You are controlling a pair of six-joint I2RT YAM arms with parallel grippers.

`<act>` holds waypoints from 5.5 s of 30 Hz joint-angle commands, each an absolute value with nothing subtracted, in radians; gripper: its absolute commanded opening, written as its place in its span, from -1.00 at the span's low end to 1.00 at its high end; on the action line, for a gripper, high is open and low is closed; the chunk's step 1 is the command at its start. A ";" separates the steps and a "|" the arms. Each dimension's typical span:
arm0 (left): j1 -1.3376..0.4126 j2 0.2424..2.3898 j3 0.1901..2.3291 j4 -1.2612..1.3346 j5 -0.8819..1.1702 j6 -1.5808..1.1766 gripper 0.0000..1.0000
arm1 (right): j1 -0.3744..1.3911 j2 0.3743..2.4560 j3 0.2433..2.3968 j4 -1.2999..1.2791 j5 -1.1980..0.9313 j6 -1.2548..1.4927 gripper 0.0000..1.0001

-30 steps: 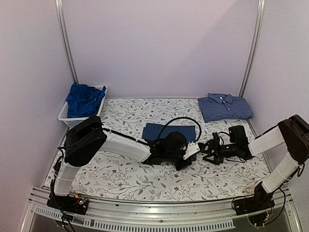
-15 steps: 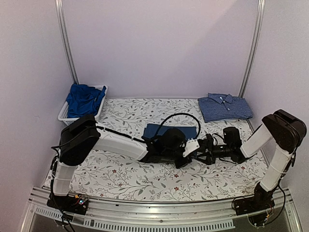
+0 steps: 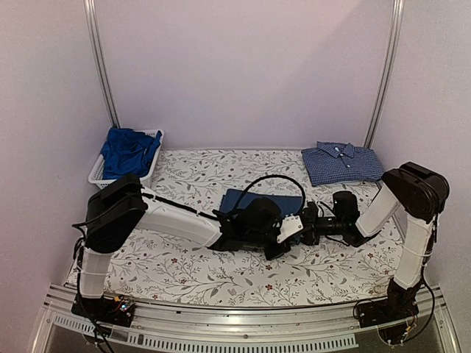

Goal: Fold and stack the mixed laundry pile
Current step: Pass from the left arm to the right, then turn over the square-folded T-shirt at the center of the board, then move the square-folded T-shirt to the center of the board, then pick up the square-folded T-shirt from the center of the board.

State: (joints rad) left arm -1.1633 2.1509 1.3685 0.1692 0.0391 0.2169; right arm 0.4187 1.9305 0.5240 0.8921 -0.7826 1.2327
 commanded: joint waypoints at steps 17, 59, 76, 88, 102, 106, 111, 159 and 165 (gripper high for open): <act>-1.191 2.086 1.312 0.210 0.057 0.225 -1.00 | 0.383 2.159 0.623 0.882 -0.775 1.295 -0.69; -0.838 1.572 0.850 0.318 0.051 -0.226 0.99 | 0.007 1.415 1.374 -1.077 0.438 0.192 -1.00; -0.788 1.553 0.825 0.291 0.050 -0.221 0.99 | 0.348 1.825 1.661 -1.253 0.716 0.347 -1.00; -0.623 1.394 0.754 0.255 0.190 -0.328 0.99 | 0.731 2.384 2.074 -1.285 0.459 0.447 -1.00; -0.521 1.341 0.734 0.191 0.164 -0.450 0.99 | 0.835 2.356 2.089 -0.829 -0.247 0.435 -0.08; -0.528 1.369 0.754 0.198 0.205 -0.462 0.99 | 0.795 2.163 1.917 -0.662 -0.373 0.404 0.13; -0.638 1.494 0.833 0.197 0.207 -0.416 0.99 | 0.627 1.851 1.533 -0.483 -0.407 0.401 0.14; -0.890 1.648 0.886 0.181 0.012 -0.124 0.99 | 0.517 1.810 1.040 -0.215 -0.556 0.438 -0.02; -0.991 1.714 0.918 0.247 0.042 -0.058 0.99 | 0.467 1.905 1.039 -0.130 -0.597 0.426 -0.19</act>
